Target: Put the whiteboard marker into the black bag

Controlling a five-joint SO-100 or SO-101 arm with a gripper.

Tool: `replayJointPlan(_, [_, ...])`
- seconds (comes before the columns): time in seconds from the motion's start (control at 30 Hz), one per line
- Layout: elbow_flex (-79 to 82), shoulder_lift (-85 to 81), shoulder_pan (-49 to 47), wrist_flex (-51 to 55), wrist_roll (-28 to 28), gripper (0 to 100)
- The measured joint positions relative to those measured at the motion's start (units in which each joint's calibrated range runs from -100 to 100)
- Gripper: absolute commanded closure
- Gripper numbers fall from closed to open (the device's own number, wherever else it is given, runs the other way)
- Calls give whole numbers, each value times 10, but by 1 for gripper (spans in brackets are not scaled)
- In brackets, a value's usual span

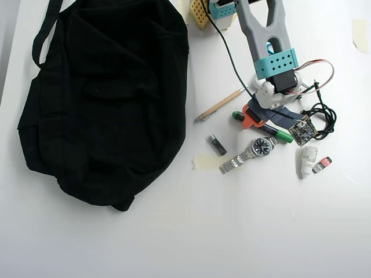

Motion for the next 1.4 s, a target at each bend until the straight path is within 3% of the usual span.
replayJointPlan(0.17, [9, -1, 1, -14, 0, 98])
replayJointPlan(0.53, [3, -5, 2, -4, -9, 98])
replayJointPlan(0.73, [-61, -52, 27, 76, -34, 98])
replayJointPlan(0.97, [-113, -155, 113, 138, -49, 98])
replayJointPlan(1.4, [-115, -178, 329, 144, -62, 98])
